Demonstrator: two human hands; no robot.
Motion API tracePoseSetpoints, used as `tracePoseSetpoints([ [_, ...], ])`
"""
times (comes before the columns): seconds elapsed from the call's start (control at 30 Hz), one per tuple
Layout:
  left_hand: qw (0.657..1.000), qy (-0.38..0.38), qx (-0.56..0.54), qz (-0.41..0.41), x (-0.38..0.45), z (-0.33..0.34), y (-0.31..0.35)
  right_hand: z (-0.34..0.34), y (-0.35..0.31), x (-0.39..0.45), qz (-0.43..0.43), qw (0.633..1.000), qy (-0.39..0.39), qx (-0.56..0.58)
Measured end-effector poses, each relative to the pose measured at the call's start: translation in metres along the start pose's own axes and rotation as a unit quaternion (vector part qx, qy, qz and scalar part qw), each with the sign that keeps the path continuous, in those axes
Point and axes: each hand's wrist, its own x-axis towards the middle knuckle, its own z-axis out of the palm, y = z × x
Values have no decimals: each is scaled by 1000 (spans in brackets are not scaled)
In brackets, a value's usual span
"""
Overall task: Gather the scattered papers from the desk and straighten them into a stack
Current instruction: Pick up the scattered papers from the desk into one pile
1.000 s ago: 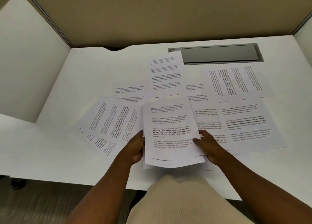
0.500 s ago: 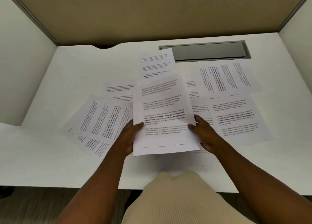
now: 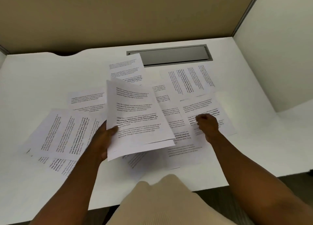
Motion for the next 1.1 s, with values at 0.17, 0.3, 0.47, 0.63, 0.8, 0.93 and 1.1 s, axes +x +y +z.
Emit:
tracePoseSetpoints([
  [0.17, 1000, -11, -18, -7, 1, 6, 3, -53, 29, 41, -9, 968, 132, -211],
  [0.3, 1000, -7, -17, -13, 1, 10, 4, -74, 39, 63, 62, 960, 134, -238],
  [0.47, 999, 3, -29, -21, 1, 15, 9, -85, 32, 75, 111, 949, 97, -279],
  [0.63, 999, 11, -26, -21, 5, 17, 16, -86, 32, 79, 109, 950, 68, -283],
  [0.8, 999, 16, -25, -24, 7, 20, 15, -86, 23, 67, 89, 950, 54, -295],
  [0.93, 999, 14, -25, -31, 10, 19, 15, -88, 7, 50, 47, 973, 68, -214],
  [1.1, 999, 18, -22, -32, 11, 19, 13, -103, -24, 18, -12, 983, 57, -176],
])
